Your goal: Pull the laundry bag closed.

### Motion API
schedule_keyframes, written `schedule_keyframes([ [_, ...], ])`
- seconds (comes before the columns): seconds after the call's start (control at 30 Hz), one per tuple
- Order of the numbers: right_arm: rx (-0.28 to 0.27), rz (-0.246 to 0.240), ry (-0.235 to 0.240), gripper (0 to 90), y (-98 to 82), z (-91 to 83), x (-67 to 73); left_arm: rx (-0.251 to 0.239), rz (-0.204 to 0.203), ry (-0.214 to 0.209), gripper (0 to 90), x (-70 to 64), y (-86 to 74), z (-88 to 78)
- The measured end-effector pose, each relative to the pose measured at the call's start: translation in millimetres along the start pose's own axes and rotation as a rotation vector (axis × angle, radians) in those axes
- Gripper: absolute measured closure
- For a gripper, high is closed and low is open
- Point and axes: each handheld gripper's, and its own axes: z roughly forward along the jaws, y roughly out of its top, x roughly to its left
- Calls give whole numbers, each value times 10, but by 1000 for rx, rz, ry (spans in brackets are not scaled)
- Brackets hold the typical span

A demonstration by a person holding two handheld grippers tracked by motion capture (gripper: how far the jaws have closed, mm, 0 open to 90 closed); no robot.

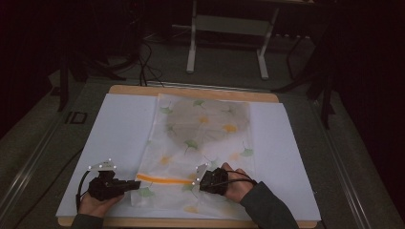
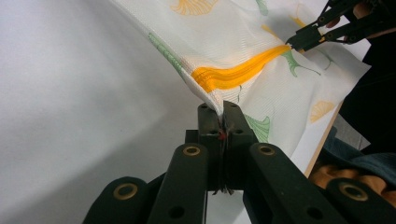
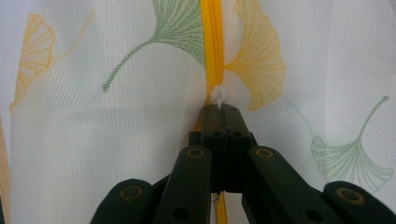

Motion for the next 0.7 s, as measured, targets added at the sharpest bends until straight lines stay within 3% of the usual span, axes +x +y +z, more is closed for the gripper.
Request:
schedule_keyframes([
  [0.7, 18, 18, -12, 900, -161, -61, 8, -2, 0, 0, 889, 1, 0, -11],
])
